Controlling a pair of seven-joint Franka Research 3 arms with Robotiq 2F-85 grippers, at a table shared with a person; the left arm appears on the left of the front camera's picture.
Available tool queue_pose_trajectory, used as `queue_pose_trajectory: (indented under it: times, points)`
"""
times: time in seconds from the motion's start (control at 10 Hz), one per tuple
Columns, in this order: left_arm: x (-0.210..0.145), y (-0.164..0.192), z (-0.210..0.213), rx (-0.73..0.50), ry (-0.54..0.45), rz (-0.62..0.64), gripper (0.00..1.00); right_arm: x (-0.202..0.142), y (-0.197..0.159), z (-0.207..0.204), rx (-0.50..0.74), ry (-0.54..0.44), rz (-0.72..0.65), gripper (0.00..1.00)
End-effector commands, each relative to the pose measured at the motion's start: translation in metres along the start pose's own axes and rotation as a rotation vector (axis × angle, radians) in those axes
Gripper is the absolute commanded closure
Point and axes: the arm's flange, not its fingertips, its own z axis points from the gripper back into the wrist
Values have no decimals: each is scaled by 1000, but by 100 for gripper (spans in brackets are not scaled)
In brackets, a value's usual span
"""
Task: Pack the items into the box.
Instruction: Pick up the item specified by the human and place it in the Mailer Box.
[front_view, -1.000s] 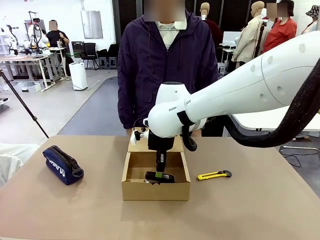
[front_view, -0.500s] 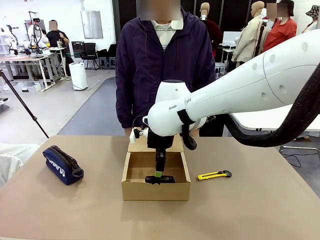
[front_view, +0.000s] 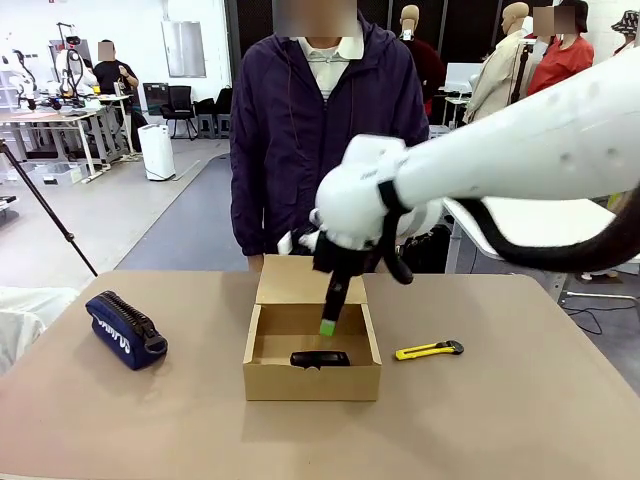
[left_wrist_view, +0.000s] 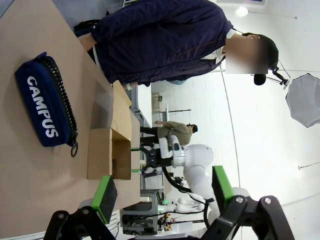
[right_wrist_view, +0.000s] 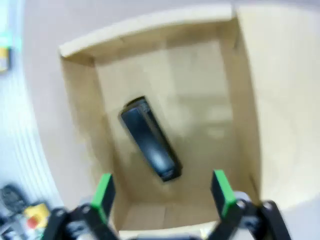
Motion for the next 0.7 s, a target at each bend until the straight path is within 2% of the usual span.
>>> queue_pose_trajectory:
  times: [0.0,0.1,0.2,0.3,0.5,0.6]
  points:
    - [-1,-3,1,-14,3,0,0,-75,19,69,165,-118,-236,0]
    - [-1,-3,1,-14,3,0,0,-113,23,95,317,-229,-383,0]
    - [-1,-3,1,-14,3,0,0,-154,26,116,311,-419,-503,0]
    - [-1,-3,1,-14,3,0,0,-201,30,136,355,-645,-604,0]
    - [-1,-3,1,-14,3,0,0,-286,41,150,478,-1013,-803,0]
    - [-1,-3,1,-14,3,0,0,-326,50,146,513,-1111,-826,0]
